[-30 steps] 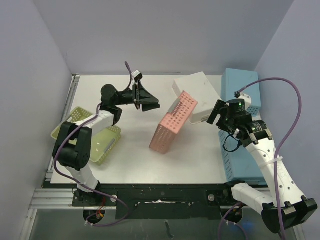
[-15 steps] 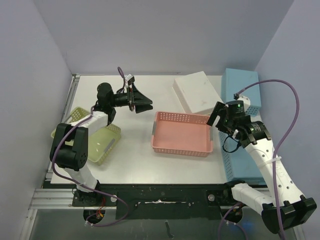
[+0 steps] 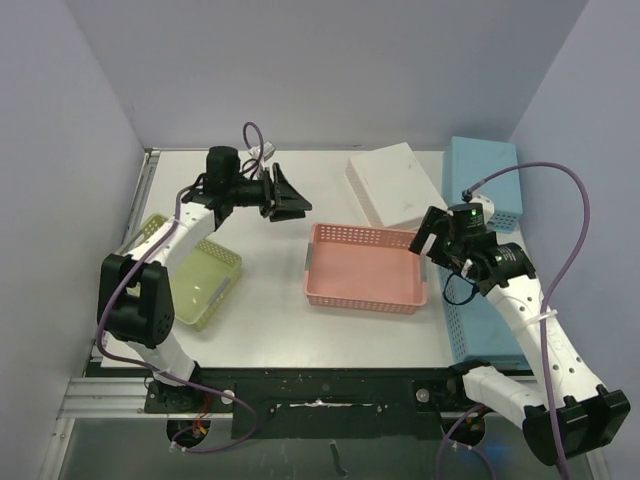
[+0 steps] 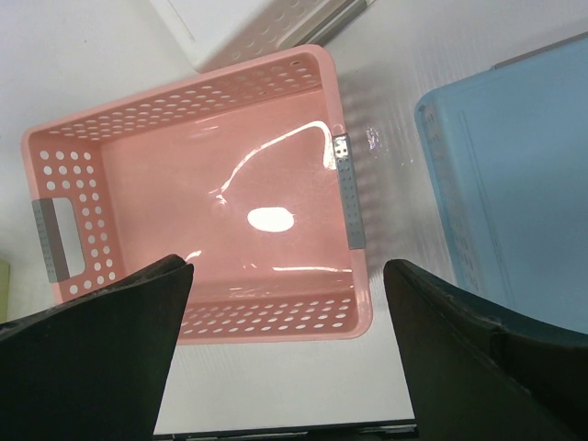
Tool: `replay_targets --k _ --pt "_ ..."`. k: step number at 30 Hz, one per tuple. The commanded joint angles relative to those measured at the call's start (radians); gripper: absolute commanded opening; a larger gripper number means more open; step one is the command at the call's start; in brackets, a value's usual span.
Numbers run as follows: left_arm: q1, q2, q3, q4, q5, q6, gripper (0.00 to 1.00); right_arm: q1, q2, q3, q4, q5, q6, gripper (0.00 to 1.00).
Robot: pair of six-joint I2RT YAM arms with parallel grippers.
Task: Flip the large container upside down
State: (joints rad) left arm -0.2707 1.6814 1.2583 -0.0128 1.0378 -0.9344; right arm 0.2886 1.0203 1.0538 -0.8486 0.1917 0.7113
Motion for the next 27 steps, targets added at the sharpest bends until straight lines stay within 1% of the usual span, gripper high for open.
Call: replay_targets --k 1,4,6,8,9,10,13,16,21,27 --pt "-0.038 -0.008 0.147 -0.445 -0.191 0.355 0.48 0.004 0.028 0.000 0.071 -0.040 -0.003 0.89" --pt "-0.059 -0.002 0.173 -0.537 -0.288 0.423 0.48 0.007 0.040 0.002 0.074 -0.037 -0.004 0.89" --pt "-0.101 -0.004 0.202 -0.609 -0.459 0.467 0.48 0.010 0.042 0.000 0.079 -0.037 -0.004 0.89" --pt "-0.174 -0.003 0.245 -0.664 -0.659 0.511 0.50 0.009 0.045 -0.003 0.082 -0.037 -0.004 0.89" --pt "-0.204 -0.002 0.258 -0.673 -0.717 0.518 0.51 0.009 0.047 -0.004 0.083 -0.035 -0.003 0.89" --pt "-0.230 -0.002 0.268 -0.670 -0.743 0.519 0.52 0.009 0.049 -0.006 0.083 -0.034 -0.003 0.89" --pt "-0.282 -0.004 0.277 -0.626 -0.766 0.496 0.54 0.011 0.054 -0.011 0.083 -0.031 -0.003 0.89" --pt "-0.308 0.005 0.259 -0.568 -0.763 0.467 0.56 0.009 0.057 -0.028 0.088 -0.021 -0.004 0.89" --pt "-0.325 0.030 0.265 -0.569 -0.768 0.470 0.56 0.005 0.069 -0.053 0.066 0.023 -0.018 0.89" --pt "-0.325 0.013 0.232 -0.562 -0.806 0.487 0.56 -0.008 0.084 -0.091 0.062 0.054 -0.051 0.90"
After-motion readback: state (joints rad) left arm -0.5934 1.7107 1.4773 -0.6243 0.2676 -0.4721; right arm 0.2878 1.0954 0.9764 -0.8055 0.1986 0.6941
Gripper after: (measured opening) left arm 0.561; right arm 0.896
